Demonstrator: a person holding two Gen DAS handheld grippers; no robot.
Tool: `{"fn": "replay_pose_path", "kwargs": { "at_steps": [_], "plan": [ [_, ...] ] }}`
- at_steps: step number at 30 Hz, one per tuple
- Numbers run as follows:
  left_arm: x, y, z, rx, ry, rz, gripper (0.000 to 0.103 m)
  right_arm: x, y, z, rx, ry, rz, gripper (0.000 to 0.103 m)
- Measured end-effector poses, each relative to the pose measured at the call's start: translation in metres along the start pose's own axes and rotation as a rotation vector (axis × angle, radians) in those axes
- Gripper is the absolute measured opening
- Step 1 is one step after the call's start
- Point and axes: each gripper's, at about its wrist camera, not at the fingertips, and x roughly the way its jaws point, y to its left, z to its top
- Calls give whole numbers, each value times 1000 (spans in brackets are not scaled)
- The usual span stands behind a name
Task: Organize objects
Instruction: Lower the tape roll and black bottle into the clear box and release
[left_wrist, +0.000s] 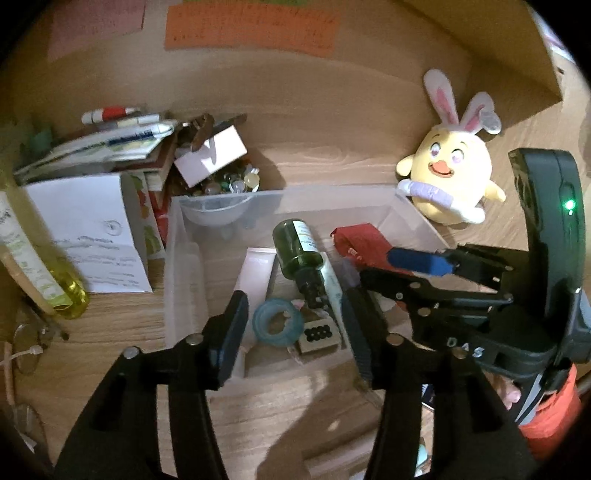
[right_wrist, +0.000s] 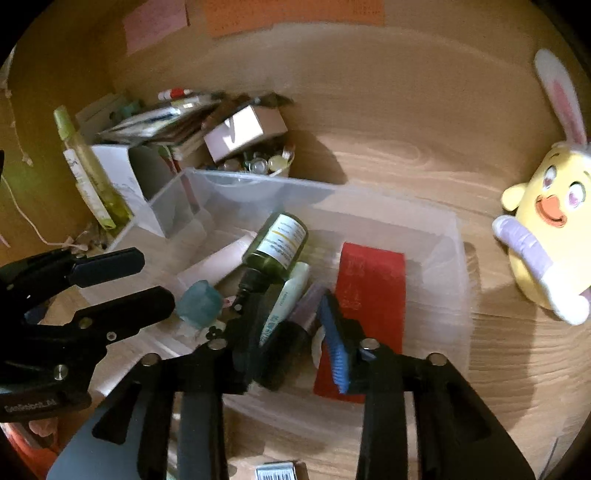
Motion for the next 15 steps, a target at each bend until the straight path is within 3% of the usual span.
{"fn": "replay_pose_path", "kwargs": {
  "at_steps": [2,8,15],
  "plan": [
    [-9,-3,-4,10,-18,4,66,-13,0,-2,-1,-27,-1,43],
    [-26,-12,-22,66,-20,9,73,-52,-1,-15,-18,-86,5,55],
    [-22,-20,-50,94,89,-59,75,-74,-1,-43,-32,-89,3,64]
  ]
}}
